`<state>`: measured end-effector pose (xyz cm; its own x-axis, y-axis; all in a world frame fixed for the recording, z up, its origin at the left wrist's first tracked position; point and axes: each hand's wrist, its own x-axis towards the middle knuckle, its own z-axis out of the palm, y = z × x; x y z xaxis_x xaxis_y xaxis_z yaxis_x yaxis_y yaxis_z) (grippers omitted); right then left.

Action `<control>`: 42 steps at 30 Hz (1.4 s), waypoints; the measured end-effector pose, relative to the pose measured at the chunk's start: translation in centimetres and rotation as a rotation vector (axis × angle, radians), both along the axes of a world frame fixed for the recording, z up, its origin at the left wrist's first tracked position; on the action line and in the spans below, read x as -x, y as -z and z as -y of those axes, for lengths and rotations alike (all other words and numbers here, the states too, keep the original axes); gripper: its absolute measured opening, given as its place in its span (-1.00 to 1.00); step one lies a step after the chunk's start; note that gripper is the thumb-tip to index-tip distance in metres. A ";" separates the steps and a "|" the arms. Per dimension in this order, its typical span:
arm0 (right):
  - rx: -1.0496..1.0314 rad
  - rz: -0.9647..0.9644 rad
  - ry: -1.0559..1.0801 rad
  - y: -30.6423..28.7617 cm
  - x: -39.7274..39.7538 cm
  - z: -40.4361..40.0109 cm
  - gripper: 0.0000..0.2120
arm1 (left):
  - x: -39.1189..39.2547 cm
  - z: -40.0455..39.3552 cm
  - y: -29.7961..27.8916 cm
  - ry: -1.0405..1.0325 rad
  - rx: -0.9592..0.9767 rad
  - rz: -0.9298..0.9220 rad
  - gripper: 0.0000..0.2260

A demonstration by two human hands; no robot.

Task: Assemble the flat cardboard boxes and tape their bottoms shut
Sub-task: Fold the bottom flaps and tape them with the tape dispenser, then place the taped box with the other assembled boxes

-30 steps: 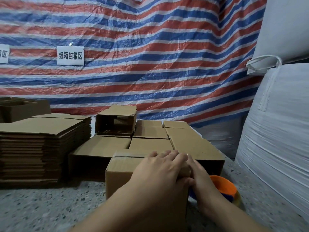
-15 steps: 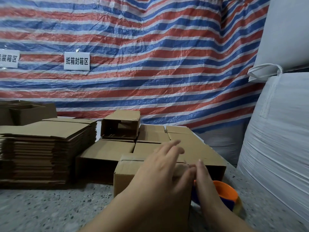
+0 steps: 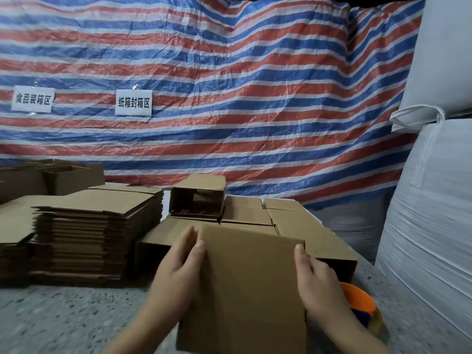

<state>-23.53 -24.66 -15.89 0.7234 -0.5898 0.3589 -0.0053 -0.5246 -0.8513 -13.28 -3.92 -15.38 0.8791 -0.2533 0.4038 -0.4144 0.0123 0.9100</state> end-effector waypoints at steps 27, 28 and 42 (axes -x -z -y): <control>-0.248 -0.590 0.020 1.1 -0.7 -0.5 -0.39 | -0.5 -2.4 2.3 -0.029 -0.196 -0.486 -0.73; -0.330 -0.572 0.002 1.5 -0.1 -1.2 -0.44 | 0.7 -2.6 2.3 -0.001 -0.215 -0.426 -0.78; -0.441 0.085 -0.096 -16.9 -15.1 8.3 -0.79 | -15.2 12.2 -17.1 -0.029 -0.313 0.300 -0.61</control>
<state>-8.38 -32.98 1.06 0.7611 -0.6314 0.1489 0.1048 -0.1068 -0.9887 1.90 -16.16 1.72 0.7431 -0.3811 0.5501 -0.6572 -0.2604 0.7073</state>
